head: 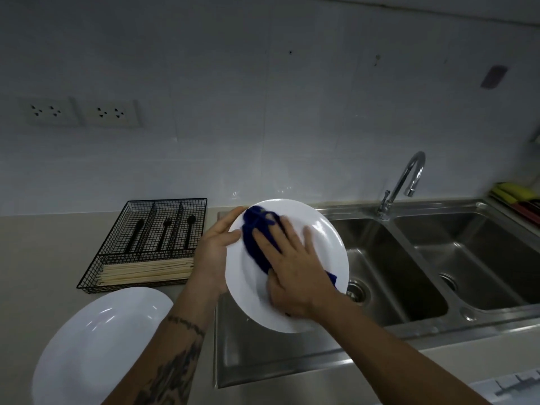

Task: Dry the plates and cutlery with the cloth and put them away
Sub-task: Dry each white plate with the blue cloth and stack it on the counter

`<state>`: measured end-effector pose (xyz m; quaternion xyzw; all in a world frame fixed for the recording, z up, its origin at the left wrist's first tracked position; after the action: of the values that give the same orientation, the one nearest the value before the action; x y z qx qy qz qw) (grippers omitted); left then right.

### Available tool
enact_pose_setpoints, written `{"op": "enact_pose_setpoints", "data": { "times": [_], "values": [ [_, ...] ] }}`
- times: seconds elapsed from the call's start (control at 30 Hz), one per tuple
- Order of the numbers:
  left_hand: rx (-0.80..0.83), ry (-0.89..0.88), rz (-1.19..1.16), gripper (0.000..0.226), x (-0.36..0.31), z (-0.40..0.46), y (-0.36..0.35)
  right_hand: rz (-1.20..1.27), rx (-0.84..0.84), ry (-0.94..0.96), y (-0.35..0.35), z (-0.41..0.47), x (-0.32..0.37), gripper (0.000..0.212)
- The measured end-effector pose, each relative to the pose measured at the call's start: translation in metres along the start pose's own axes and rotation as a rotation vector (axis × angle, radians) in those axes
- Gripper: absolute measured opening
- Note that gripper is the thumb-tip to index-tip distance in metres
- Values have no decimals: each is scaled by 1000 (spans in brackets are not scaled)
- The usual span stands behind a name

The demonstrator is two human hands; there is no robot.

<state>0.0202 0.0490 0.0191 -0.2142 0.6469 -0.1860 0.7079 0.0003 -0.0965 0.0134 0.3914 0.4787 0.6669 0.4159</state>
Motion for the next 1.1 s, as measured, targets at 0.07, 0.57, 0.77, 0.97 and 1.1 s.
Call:
{"op": "enact_pose_setpoints", "data": {
  "times": [0.07,0.57,0.77,0.97,1.1],
  "values": [
    [33,-24,30,46,-5,-2,0,-105,-85,-161,6,7,-18,77],
    [234,-71,189,43,-25,12,-2,664,-74,-439,48,22,-70,58],
    [-200,-255,693,15,-17,12,3,706,-358,-395,50,6,-67,57],
    [-344,110,175,30,21,24,-7,557,-543,-169,28,-12,-53,51],
    [-453,90,-119,20,24,38,-10,431,-482,-20,15,-25,-43,48]
  ]
}}
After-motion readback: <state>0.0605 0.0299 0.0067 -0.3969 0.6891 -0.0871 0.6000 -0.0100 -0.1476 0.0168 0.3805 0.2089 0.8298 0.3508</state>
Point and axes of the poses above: each hand's wrist, its own z-axis towards the middle knuckle, its own y-axis out of the back of the hand, x = y × z, the point moved 4 cm from there along z, towards the middle knuckle, and after that the axes turned 11 degrees about -y, right-handed, at the moved point
